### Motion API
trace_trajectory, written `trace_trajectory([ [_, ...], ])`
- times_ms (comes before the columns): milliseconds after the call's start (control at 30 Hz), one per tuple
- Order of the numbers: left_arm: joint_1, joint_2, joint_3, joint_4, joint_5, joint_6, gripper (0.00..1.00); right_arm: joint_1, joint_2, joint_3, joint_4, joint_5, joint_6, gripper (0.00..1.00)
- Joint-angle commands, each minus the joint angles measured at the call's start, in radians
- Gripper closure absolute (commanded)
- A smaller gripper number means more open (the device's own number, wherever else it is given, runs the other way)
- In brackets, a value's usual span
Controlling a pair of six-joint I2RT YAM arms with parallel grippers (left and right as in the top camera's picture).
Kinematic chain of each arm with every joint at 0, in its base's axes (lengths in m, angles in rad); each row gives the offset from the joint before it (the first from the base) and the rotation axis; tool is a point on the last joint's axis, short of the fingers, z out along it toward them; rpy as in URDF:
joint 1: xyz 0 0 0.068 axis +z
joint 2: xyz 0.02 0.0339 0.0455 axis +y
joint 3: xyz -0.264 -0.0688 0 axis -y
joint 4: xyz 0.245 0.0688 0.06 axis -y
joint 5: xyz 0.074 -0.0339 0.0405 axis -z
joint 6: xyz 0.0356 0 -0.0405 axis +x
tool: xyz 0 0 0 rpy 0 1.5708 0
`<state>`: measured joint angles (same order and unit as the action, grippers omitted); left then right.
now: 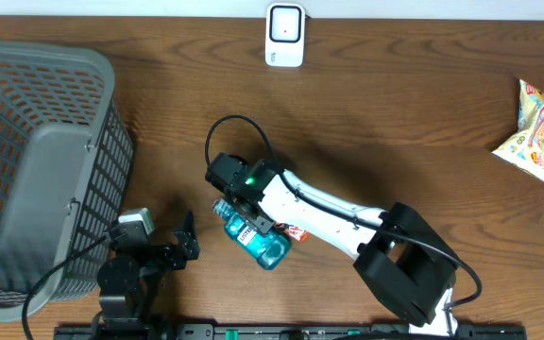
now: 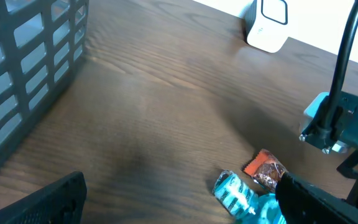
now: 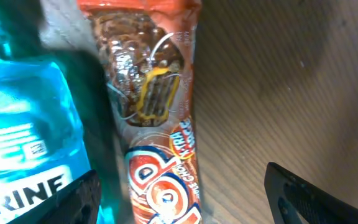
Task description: Scan the item barcode
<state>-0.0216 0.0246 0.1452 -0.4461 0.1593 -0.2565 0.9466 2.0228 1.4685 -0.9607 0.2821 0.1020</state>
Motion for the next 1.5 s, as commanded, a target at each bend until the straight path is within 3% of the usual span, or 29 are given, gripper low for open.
trace_trajectory([
  [0, -0.002, 0.001, -0.014, -0.016, 0.012, 0.013, 0.02, 0.001, 0.002, -0.010, 0.001, 0.047, 0.024, 0.21],
  [200, -0.002, 0.001, -0.014, -0.016, 0.012, 0.013, 0.02, -0.002, 0.005, -0.025, -0.008, -0.100, 0.024, 0.29],
  [533, -0.002, 0.001, -0.014, -0.016, 0.012, 0.013, 0.02, -0.003, 0.005, -0.150, 0.071, -0.096, 0.023, 0.42],
  [667, -0.002, 0.001, -0.014, -0.016, 0.012, 0.013, 0.02, -0.003, 0.010, -0.162, 0.121, -0.074, 0.023, 0.62],
  [1067, -0.002, 0.001, -0.014, -0.016, 0.012, 0.013, 0.02, -0.003, 0.074, -0.248, 0.167, -0.063, -0.010, 0.60],
  [1233, -0.002, 0.001, -0.014, -0.016, 0.012, 0.013, 0.02, -0.003, 0.123, -0.248, 0.149, -0.055, 0.010, 0.88],
  [1400, -0.002, 0.001, -0.014, -0.016, 0.012, 0.013, 0.02, -0.011, 0.128, -0.217, 0.120, -0.223, -0.109, 0.99],
  [1467, -0.002, 0.001, -0.014, -0.016, 0.012, 0.013, 0.02, -0.038, 0.128, -0.150, 0.061, -0.336, -0.164, 0.99],
])
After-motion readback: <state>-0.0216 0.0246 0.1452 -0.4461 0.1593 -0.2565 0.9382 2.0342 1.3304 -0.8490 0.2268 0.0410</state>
